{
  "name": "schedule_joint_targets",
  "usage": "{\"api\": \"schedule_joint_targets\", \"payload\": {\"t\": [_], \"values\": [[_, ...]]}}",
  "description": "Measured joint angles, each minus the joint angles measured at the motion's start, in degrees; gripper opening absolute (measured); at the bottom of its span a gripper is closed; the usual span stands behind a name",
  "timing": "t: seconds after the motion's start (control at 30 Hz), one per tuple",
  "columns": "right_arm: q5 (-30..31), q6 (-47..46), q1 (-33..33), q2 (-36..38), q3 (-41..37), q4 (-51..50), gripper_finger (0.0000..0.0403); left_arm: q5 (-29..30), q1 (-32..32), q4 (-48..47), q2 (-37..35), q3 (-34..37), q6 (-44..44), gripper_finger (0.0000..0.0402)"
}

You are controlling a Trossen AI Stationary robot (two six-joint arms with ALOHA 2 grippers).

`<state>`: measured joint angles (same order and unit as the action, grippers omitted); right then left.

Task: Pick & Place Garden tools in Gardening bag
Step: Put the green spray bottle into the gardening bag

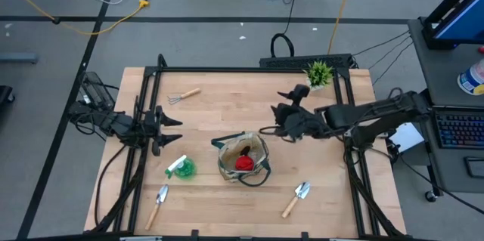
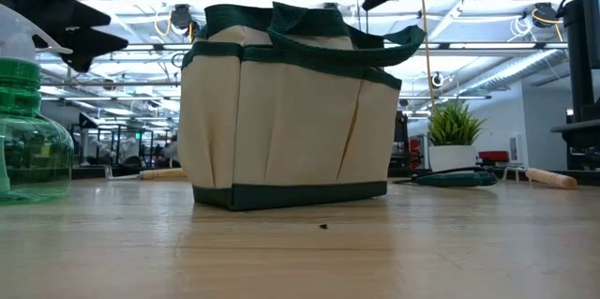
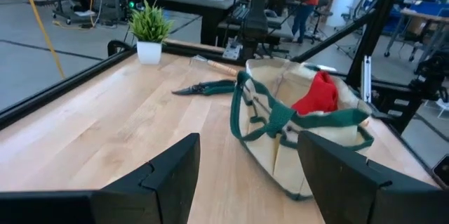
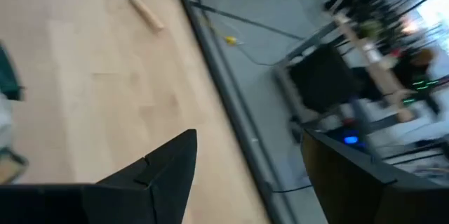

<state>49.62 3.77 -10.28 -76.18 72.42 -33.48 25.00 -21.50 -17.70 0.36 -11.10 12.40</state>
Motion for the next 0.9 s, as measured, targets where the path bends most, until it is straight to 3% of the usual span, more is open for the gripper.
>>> {"api": "schedule_joint_targets", "payload": {"t": [0.37, 0.53, 0.77, 0.9], "values": [[-8.89, -7.32, 3.51, 7.56, -7.5, -1.12, 0.0249, 0.01, 0.0, 9.17, 0.0, -0.01, -0.18, 0.0244], [-17.87, -11.74, 4.95, 12.51, -12.21, -0.62, 0.0249, -0.42, 0.0, 9.36, 0.0, -0.01, -0.19, 0.0244], [-29.37, -13.71, 6.53, 21.18, -20.97, 10.59, 0.0249, -0.53, 0.0, 11.21, 0.0, -0.01, 0.42, 0.0244], [-32.19, -13.71, 7.29, 26.78, -26.28, 18.97, 0.0249, -0.6, 0.0, 13.3, 0.0, -0.01, 0.44, 0.0244]]}}
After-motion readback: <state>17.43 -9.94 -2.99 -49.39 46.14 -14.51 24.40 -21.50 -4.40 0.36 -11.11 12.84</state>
